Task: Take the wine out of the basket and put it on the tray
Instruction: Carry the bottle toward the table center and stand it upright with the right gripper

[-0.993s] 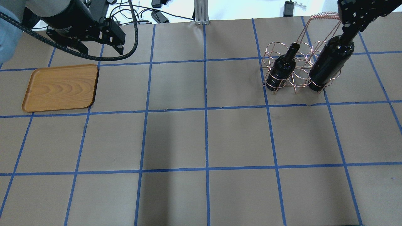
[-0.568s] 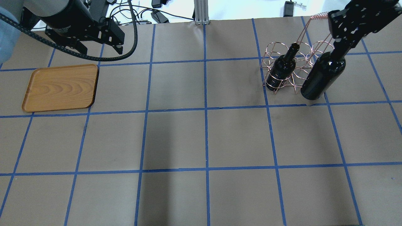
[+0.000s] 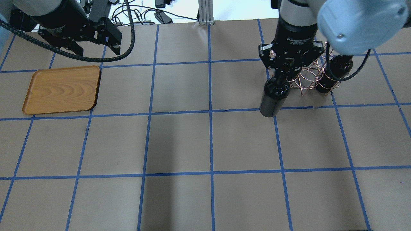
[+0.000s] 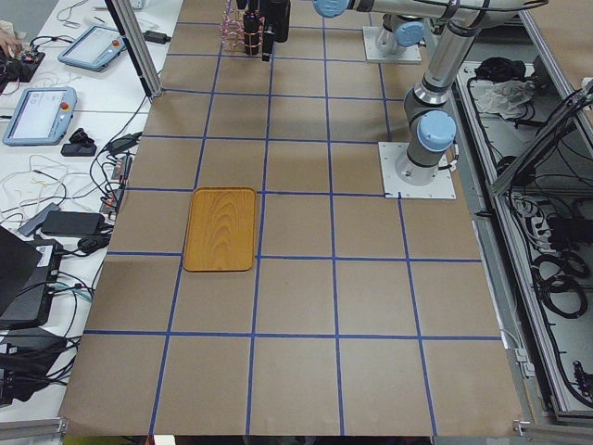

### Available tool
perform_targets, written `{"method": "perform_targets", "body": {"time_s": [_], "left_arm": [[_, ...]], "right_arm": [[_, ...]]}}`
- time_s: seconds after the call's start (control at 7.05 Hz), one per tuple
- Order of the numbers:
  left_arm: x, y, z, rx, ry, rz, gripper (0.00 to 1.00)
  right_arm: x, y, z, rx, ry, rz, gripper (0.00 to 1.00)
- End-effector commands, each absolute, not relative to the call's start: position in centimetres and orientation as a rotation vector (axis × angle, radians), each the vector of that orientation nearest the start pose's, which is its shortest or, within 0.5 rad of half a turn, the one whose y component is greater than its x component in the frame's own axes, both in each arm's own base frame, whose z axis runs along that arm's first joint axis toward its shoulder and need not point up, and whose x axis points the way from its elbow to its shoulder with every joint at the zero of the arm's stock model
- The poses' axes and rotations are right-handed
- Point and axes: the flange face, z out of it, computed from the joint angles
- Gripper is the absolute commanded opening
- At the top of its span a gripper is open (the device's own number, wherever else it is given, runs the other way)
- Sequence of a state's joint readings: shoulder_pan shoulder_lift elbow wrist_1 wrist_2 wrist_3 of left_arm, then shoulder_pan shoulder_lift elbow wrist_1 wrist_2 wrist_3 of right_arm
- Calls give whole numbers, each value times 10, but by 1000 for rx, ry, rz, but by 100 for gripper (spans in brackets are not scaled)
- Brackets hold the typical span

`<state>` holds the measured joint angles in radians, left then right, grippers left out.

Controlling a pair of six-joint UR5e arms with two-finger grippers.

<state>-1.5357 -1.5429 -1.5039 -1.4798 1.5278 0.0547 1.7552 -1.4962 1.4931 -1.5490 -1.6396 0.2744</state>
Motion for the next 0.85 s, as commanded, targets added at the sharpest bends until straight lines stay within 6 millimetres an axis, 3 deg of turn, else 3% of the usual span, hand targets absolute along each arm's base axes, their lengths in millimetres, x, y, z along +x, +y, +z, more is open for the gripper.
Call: {"method": "perform_targets", "body": {"time_s": [0.0, 0.28, 0.71], "left_arm": [[-113, -499, 548, 33, 3158, -307, 100], [-113, -499, 548, 36, 3158, -305, 100], [-113, -499, 547, 35, 3159, -300, 100]], "right_arm": [[289, -479, 482, 221, 3158, -67, 0], [365, -457, 457, 263, 3155, -85, 0], [417, -449, 438, 286, 3159, -100, 0]]}}
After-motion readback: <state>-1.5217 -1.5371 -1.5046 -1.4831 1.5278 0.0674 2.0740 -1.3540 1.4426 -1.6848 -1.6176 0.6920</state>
